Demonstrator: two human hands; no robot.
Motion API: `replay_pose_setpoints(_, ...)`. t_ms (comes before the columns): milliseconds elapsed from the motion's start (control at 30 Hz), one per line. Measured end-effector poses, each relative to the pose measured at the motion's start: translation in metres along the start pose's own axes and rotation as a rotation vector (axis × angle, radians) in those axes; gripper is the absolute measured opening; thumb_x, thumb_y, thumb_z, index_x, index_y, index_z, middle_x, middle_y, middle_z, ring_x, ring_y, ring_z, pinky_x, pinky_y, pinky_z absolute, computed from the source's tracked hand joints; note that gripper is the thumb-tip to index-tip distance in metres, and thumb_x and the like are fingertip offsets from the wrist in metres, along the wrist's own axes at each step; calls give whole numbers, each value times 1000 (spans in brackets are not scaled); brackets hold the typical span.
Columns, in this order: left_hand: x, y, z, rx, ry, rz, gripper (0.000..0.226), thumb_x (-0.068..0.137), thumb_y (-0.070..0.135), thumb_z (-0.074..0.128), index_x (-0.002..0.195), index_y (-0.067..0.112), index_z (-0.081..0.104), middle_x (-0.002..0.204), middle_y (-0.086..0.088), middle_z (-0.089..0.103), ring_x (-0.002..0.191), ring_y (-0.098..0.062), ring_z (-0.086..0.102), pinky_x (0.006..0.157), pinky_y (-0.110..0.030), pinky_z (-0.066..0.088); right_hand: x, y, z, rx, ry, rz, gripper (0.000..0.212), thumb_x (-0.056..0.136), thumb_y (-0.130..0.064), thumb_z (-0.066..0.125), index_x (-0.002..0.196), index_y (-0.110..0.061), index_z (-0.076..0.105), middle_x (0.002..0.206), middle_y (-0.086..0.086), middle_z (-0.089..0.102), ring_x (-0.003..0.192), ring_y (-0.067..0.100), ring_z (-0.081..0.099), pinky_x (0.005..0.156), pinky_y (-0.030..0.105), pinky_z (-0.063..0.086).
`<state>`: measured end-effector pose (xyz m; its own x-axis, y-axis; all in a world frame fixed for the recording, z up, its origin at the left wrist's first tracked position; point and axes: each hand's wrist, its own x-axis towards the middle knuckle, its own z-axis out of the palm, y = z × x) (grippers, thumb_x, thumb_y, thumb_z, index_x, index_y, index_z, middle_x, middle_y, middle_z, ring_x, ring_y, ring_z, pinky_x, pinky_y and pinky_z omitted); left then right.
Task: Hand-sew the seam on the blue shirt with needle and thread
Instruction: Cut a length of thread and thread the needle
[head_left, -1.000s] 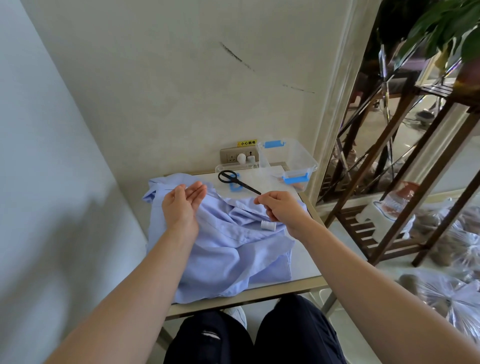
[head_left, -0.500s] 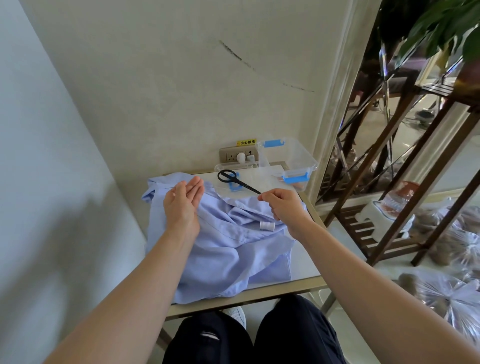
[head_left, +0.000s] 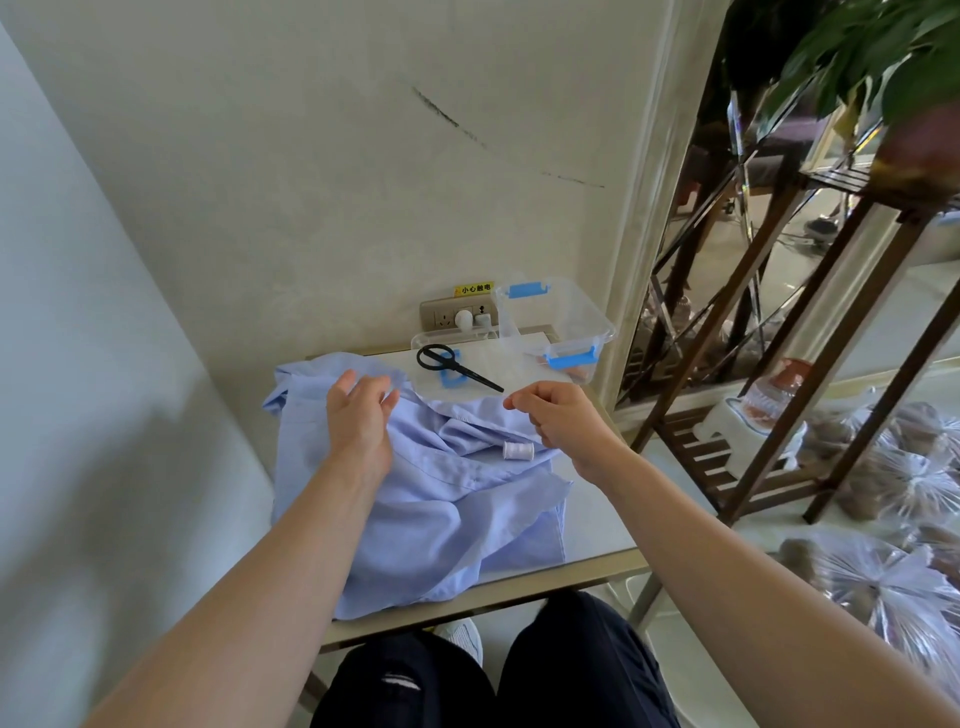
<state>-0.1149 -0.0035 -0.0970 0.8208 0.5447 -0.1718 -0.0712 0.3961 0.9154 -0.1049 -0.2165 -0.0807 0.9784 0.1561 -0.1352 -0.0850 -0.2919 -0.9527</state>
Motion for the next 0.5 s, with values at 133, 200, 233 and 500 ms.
replay_pose_setpoints(133, 1, -1, 2, 5, 25, 14, 51, 94, -3, 53, 142, 6, 40, 125, -9, 54, 108, -19, 56, 83, -18, 51, 4, 3, 1, 22, 41, -4, 22, 96, -14, 54, 81, -16, 70, 55, -4, 37, 49, 11, 28, 49, 22, 25)
replay_pose_setpoints(200, 1, -1, -1, -7, 48, 43, 52, 94, -2, 53, 143, 12, 39, 138, -16, 47, 111, -18, 56, 90, -22, 50, 6, 4, 1, 44, 76, -2, 21, 95, -12, 54, 82, -15, 70, 50, -8, 39, 48, 10, 28, 48, 21, 25)
replay_pose_setpoints(233, 1, -1, -2, -15, 49, 65, 53, 95, -3, 53, 143, 13, 38, 142, -17, 44, 111, -17, 56, 91, -23, 50, 8, 5, 1, 48, 90, 0, 21, 95, -12, 54, 81, -15, 70, 48, -10, 39, 48, 10, 28, 48, 21, 25)
replay_pose_setpoints(500, -26, 1, 17, 401, -170, 350, 32, 96, -2, 47, 120, 17, 59, 105, 12, 61, 96, 3, 57, 80, -2, 40, 8, 6, 7, 53, 36, -1, 20, 95, -11, 54, 83, -11, 71, 54, -4, 37, 49, 12, 27, 49, 22, 24)
